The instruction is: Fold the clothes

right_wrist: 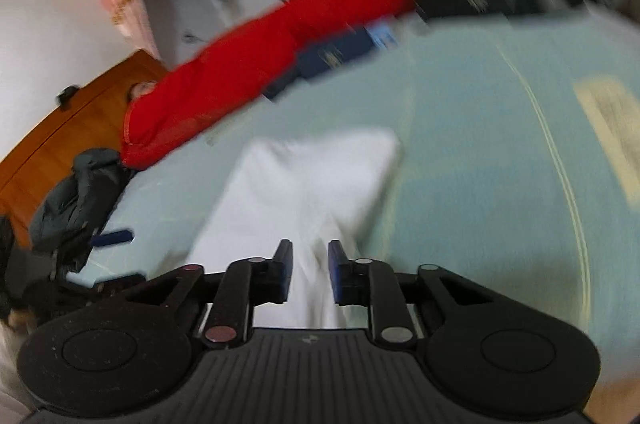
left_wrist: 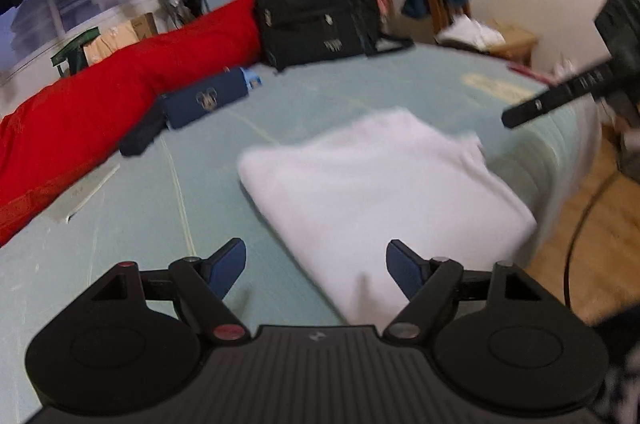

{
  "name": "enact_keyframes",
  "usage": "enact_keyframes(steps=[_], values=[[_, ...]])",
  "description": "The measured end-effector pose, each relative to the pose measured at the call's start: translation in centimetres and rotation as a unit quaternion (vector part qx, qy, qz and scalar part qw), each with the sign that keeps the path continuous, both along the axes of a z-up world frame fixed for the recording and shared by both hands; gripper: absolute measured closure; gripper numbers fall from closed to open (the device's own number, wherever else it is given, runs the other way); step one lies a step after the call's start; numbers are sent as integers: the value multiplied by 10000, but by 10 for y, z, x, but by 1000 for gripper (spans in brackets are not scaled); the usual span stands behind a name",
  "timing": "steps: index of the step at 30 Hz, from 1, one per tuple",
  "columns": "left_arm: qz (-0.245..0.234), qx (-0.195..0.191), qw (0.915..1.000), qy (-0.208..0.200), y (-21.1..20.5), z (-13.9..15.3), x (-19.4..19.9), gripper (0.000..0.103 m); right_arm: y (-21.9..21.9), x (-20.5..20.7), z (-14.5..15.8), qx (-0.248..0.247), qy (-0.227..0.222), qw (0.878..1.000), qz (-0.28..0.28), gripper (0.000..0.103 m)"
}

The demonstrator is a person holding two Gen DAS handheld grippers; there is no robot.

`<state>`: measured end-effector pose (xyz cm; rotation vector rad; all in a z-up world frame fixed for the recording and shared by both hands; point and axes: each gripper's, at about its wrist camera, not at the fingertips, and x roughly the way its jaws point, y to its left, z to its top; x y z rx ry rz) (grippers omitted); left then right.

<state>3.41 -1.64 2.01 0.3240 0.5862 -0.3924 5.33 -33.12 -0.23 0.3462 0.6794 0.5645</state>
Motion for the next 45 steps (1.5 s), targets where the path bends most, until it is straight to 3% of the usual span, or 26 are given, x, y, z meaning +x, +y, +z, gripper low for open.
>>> enact_keyframes(steps=[3,6,9,11,13,16,21,26,28,32,34,37,40,45], values=[[-143,-467,9987,139,-9,-1,39,29,28,25,4,-325,-312,9980,442,78],[-290,-938,9948,284,-19,-2,78,33,52,48,-11,-765,-327,9933,804,78],[-363,-1266,9900,508,-30,-22,113,33,61,65,-38,-1061,-136,9900,925,79],[-113,-1148,9901,795,-34,-42,132,33,56,69,-46,-852,-89,9915,977,79],[251,-883,9906,1019,-34,-62,146,39,53,68,-46,-715,-40,9925,993,79],[224,-1097,9889,980,-25,-64,143,42,49,69,-49,-563,33,9934,1004,79],[43,-868,9940,668,-37,-36,145,43,50,71,-50,-505,68,9938,991,79],[514,-694,9891,1197,-41,-60,181,35,47,70,-52,-390,120,9949,924,79],[597,-958,9858,1244,-32,-59,179,35,48,68,-51,-411,121,9951,896,79],[624,-754,9898,1037,-27,-36,154,40,51,66,-50,-548,62,9945,889,78],[653,-687,9907,971,-25,-26,138,36,54,63,-46,-628,-11,9941,886,76],[968,-319,9910,864,-23,-12,120,28,66,52,-32,-904,-267,9903,1019,64],[1383,-9,9881,674,-17,-5,101,24,88,39,-17,-1139,-590,9823,1364,62],[1878,3,9807,546,2,-4,75,20,146,23,-9,-1713,-1099,9574,2048,51]])
